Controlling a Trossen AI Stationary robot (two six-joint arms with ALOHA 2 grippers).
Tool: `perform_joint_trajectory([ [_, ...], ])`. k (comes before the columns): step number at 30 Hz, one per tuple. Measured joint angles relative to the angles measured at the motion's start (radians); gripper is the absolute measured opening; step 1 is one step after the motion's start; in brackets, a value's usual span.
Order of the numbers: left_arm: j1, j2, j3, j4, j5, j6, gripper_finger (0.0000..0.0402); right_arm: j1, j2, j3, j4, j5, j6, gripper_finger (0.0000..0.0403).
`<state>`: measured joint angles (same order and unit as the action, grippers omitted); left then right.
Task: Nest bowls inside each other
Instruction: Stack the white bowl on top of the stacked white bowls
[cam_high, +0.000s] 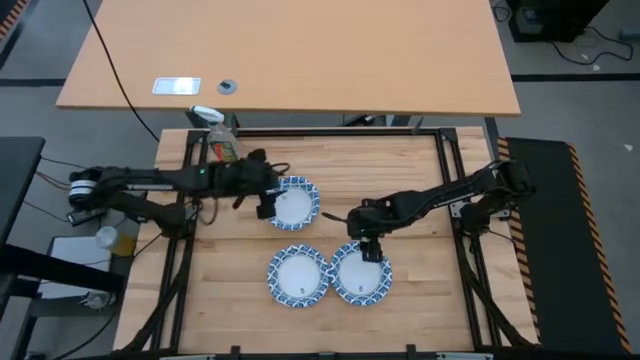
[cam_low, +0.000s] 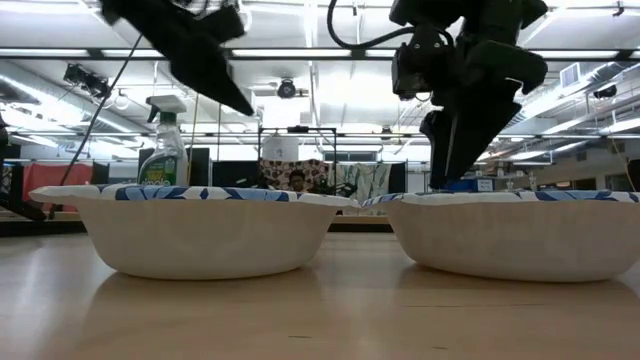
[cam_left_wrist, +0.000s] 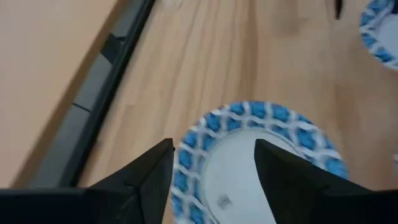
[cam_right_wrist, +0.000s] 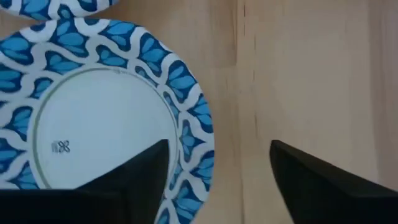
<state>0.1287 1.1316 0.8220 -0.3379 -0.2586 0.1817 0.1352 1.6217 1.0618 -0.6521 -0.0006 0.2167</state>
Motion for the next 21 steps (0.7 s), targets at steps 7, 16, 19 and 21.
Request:
perform_joint_trajectory([
  [7, -0.148, -0.156, -0.079, -0.031, -0.018, -0.219, 0.0208, 0.006, 0.11, 0.001, 0.017, -0.023, 0.021, 0.0337],
  [16, -0.366, -0.196, -0.153, -0.051, -0.195, -0.334, 0.0205, 0.028, 0.158, 0.0, -0.018, -0.007, 0.063, 0.0245],
  [19, -0.401, -0.197, -0.153, -0.076, -0.238, -0.356, 0.0205, 0.037, 0.147, 0.0, -0.021, 0.005, 0.052, 0.0196],
  [21, -0.42, -0.2, -0.153, -0.098, -0.251, -0.377, 0.0205, 0.037, 0.142, 0.0, -0.028, 0.005, 0.052, 0.0166],
])
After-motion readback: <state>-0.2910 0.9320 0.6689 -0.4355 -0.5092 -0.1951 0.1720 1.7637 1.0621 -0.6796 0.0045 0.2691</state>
